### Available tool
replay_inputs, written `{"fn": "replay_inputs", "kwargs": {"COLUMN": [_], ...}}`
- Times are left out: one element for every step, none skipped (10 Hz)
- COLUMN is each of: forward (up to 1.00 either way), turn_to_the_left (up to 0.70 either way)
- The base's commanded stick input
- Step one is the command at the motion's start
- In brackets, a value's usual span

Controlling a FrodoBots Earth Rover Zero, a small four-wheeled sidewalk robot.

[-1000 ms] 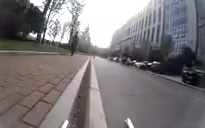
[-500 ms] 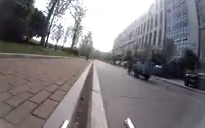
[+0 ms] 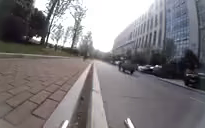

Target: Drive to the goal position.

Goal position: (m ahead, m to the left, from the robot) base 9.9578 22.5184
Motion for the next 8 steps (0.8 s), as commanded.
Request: {"fn": "replay_inputs", "kwargs": {"forward": [0.00, 0.00, 0.00, 0.00, 0.00, 0.00, 0.00, 0.00], "turn_to_the_left": [-0.45, -0.45, -0.45, -0.45, -0.45, -0.45, -0.45, -0.45]}}
